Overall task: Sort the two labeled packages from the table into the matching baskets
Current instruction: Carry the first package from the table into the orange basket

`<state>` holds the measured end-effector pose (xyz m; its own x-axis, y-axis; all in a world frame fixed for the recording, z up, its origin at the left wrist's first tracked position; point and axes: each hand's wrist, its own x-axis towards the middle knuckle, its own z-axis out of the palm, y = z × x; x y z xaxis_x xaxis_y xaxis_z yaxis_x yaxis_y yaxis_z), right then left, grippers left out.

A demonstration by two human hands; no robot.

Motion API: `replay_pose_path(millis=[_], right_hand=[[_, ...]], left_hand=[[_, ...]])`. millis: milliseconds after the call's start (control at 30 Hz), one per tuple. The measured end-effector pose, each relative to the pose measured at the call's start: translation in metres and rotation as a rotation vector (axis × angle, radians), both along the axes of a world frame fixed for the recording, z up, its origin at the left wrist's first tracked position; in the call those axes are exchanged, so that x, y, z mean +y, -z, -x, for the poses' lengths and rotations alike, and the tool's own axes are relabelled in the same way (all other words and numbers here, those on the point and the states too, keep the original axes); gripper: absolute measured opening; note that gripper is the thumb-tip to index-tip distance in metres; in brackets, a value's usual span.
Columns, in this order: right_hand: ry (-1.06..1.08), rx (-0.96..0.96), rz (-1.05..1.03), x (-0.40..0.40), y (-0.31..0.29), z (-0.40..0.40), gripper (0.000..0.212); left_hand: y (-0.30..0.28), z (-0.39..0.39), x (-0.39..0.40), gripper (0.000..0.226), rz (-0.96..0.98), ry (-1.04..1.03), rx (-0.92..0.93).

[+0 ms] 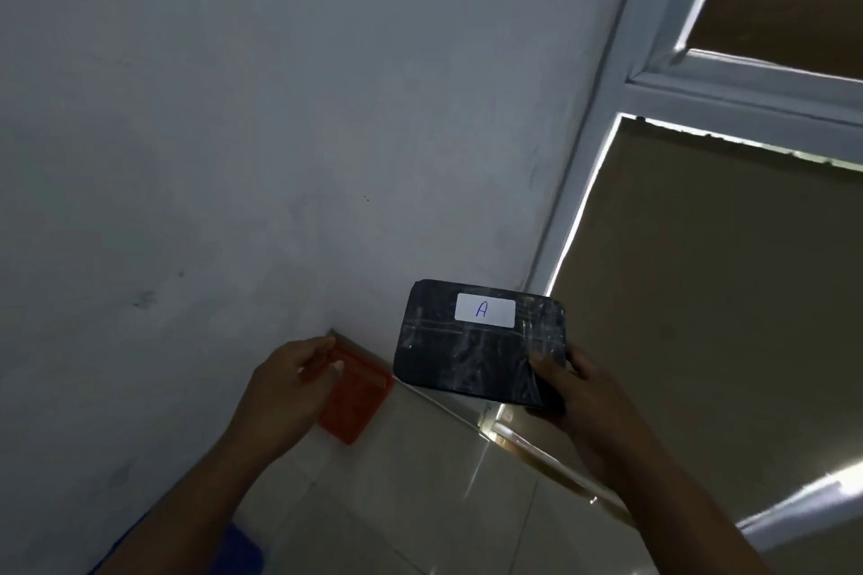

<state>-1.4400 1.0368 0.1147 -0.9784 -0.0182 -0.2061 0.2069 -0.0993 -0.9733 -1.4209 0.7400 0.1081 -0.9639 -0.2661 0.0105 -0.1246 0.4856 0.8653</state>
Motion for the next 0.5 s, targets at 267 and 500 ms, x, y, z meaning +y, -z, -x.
replay_pose_path(millis=[267, 500], right_hand=[[-0.173, -0.010, -0.031, -0.018, 0.019, 0.157, 0.032], [-0.420, -0.061, -0.064, -0.044, 0.034, 0.285, 0.033]], left_hand=[[0.018, 0.098, -0.009, 0.033, 0.079, -0.152, -0.033], [0.037, 0.153, -0.007, 0.037, 0.034, -0.401, -0.084]])
